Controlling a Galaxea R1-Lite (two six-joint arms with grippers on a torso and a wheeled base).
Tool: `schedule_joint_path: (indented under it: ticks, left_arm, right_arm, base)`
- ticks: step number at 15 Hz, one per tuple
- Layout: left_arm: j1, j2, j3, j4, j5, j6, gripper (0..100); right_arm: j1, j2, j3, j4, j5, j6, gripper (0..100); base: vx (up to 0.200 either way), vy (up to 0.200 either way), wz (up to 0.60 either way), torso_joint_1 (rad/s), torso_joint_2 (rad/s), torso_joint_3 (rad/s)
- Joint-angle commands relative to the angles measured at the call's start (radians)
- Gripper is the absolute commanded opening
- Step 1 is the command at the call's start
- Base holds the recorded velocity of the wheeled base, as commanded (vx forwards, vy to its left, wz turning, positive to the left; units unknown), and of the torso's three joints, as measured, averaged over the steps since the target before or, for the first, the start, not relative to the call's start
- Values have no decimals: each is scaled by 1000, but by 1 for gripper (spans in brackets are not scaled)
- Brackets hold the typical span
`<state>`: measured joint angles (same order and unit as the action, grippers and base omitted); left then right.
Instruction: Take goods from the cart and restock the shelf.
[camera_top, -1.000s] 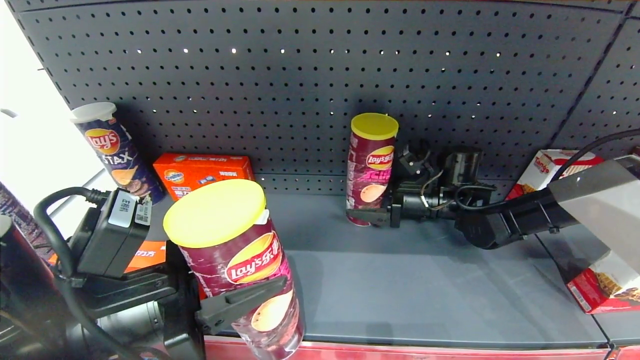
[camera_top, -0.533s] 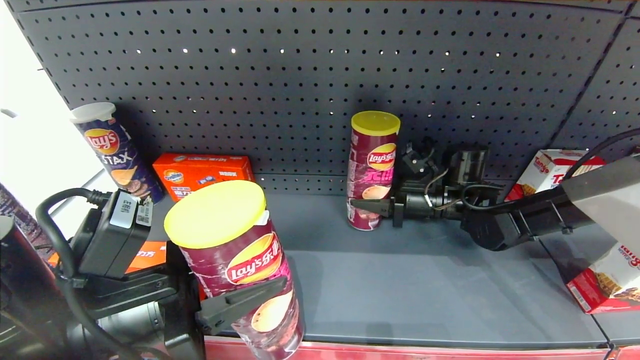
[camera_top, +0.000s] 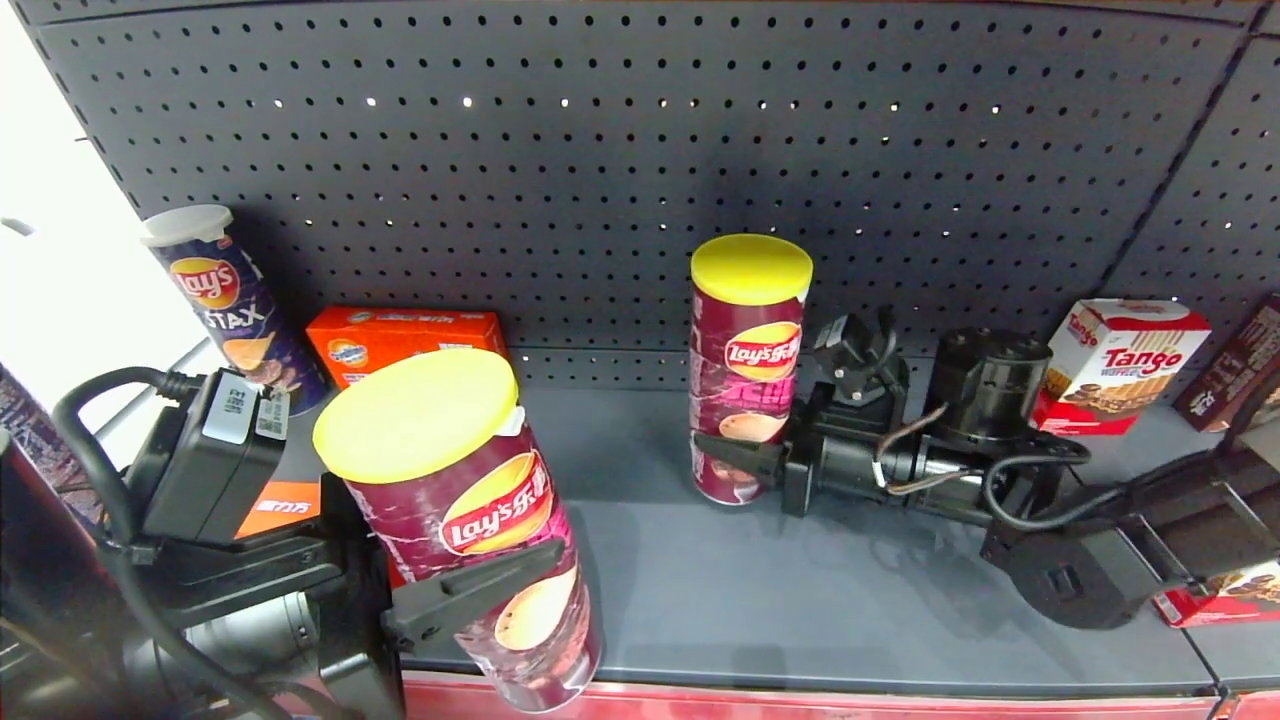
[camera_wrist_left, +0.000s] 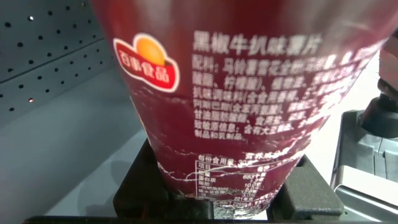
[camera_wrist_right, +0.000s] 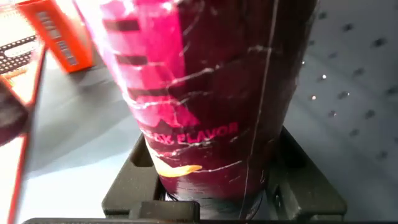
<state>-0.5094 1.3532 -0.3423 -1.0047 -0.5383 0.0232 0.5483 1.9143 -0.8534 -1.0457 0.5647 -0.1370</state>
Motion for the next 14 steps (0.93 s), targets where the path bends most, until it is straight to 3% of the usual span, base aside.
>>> schedule_joint_path:
  ticks: [1,6,10,14]
  left_arm:
    - [8,0,0,0,0,0,0]
    - [9,0,-7,0,1,0,0]
    - [9,1,-9,0,3,0,0]
    - [11,1,-6,1,3,0,0]
  right_arm:
    - [65,-89,134,-73,-62,5,0]
    - [150,-167,343,-208,-241,47,0]
    - [180,-118,444,-326,-262,68,0]
    - [174,-70,448,-370,-264,79,0]
  base:
    - [0,0,0,0,0,0]
    - [0,0,0,0,0,0]
    - [0,0,0,0,0,0]
    - [0,0,0,0,0,0]
